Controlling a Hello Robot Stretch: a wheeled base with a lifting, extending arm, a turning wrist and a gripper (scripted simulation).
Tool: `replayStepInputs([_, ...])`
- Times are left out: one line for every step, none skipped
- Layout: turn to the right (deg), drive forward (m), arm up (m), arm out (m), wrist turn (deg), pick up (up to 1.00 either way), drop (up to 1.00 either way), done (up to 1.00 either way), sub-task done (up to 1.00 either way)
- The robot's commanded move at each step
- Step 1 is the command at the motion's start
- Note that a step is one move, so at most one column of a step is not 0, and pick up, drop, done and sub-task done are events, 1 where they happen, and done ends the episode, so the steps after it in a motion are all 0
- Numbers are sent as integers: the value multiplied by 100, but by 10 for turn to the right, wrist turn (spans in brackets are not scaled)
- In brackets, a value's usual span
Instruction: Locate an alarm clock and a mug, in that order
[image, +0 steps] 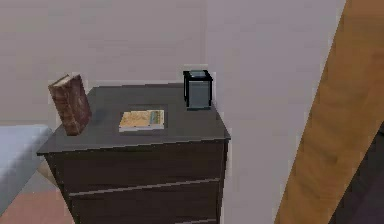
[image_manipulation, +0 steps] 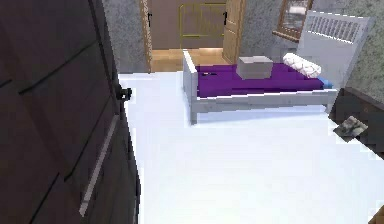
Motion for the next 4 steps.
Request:
replayStepInputs([0, 0, 0, 0, 0, 0, 0, 0, 100])
replayStepInputs([-450, 0, 0, 0, 0, 0, 0, 0, 0])
replayStepInputs([-150, 0, 0, 0, 0, 0, 0, 0, 0])
replayStepInputs([0, 50, 0, 0, 0, 0, 0, 0, 0])
